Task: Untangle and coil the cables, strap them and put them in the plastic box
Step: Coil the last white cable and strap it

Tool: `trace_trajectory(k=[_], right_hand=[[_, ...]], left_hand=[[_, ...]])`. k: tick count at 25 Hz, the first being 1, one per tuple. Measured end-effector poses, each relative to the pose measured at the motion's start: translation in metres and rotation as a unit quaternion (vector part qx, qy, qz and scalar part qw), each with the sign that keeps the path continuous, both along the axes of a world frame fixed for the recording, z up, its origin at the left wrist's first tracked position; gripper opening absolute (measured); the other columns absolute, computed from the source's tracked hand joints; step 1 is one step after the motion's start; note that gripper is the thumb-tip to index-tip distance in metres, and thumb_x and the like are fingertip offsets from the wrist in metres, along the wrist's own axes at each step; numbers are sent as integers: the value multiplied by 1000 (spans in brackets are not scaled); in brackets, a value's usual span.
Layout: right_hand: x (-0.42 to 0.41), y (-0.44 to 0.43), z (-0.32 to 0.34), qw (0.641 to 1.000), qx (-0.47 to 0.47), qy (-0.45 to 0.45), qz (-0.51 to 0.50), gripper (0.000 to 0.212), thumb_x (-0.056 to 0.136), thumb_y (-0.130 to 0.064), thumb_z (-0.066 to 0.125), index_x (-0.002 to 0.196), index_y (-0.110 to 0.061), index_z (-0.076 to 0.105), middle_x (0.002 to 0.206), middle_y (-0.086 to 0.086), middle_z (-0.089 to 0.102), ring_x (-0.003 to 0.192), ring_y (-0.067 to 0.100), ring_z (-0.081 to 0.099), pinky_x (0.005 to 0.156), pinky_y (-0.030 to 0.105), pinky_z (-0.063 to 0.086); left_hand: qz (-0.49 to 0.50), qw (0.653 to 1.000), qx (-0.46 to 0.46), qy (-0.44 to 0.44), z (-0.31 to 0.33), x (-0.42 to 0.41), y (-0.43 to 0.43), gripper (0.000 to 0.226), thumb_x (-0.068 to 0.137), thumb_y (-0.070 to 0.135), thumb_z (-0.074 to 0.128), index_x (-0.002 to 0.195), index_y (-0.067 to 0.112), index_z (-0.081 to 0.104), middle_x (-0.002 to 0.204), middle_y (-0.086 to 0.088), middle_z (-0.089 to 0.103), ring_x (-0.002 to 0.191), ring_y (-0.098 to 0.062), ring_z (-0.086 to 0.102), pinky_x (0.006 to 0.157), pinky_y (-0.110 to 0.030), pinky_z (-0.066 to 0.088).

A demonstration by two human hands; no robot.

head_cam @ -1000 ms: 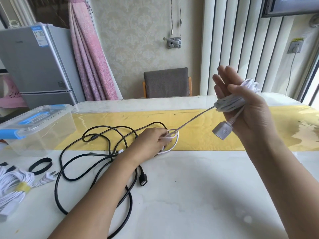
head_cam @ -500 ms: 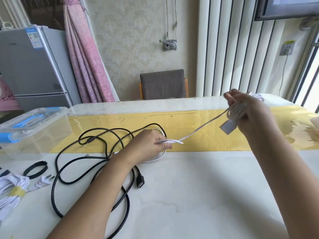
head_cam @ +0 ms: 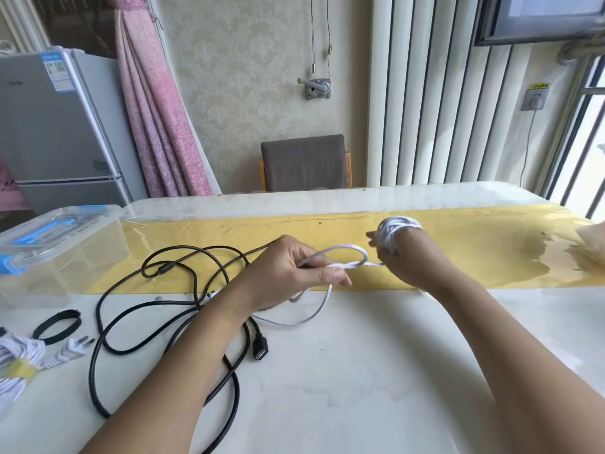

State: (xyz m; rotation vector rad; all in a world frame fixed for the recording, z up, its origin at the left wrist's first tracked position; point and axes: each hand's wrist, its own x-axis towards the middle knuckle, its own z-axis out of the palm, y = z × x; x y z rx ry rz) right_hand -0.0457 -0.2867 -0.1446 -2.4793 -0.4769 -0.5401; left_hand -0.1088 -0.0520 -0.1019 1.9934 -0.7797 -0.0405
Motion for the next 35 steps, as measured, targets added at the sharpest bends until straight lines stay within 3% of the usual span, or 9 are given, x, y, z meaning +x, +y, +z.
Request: trace_trajectory(k=[4,9,17,21,24,26,30,32,35], right_hand=[[-14,17,7,984,-4,164,67,27,91,-14,53,73,-2,68,66,-4,66,59,-1,61,62,18,45],[-38,38,26,879,183,367,244,69,89,-66,39,64,-11,72,50,14,53,44,25,47,51,27,41],[-25,18,35,498,360,461,640,33,99,-14,43,88,9,64,43,5,34,34,12,35,46,21,38],[-7,-16,41,449,568,401,561,41,102,-18,32,86,6,61,57,7,43,48,15,40,55,27,46],[-8,-26,37,527,753,248,306,37,94,-28,47,63,-15,59,49,-11,42,38,4,38,46,11,38],[-10,-27,35,466,827,189,252,33,93,-24,55,61,-15,59,50,-13,44,39,3,40,46,7,37],[-14,-26,44,404,860,158,269,26,93,-23,58,71,-11,67,50,-11,46,40,2,43,51,7,39],[-18,-28,50,491,816,158,260,26,92,-25,56,78,-9,70,51,-11,44,42,1,41,49,8,40],[-21,-22,54,615,730,170,244,27,95,-26,48,87,-10,68,53,-10,43,44,1,39,50,10,38]], left_hand=[[109,980,-161,-37,5,11,14,25,86,26,65,63,17,73,38,2,31,38,-9,29,53,-11,35],[220,950,-207,-76,-1,33,35,38,87,46,55,57,26,68,47,0,24,46,-13,21,47,-25,20],[270,918,-275,96,-13,54,56,40,103,24,38,68,8,53,44,4,47,36,-7,44,39,-16,38],[244,842,-442,190,2,52,79,38,103,25,32,66,20,37,38,13,23,28,0,18,33,-15,7],[253,758,-574,177,6,52,100,37,101,22,30,64,23,34,38,12,24,28,-3,16,32,-20,9],[296,730,-590,177,1,55,100,37,101,17,30,65,22,36,37,13,25,28,-4,17,30,-17,10],[465,812,-344,78,-12,64,99,24,95,4,40,80,8,58,45,8,44,43,-11,34,37,-19,25],[506,861,-27,49,-16,61,96,23,89,9,53,112,8,58,89,-6,62,78,-24,54,65,-28,43],[446,779,429,105,-24,55,80,70,80,23,70,141,19,36,144,-14,36,136,-36,26,111,-44,20]])
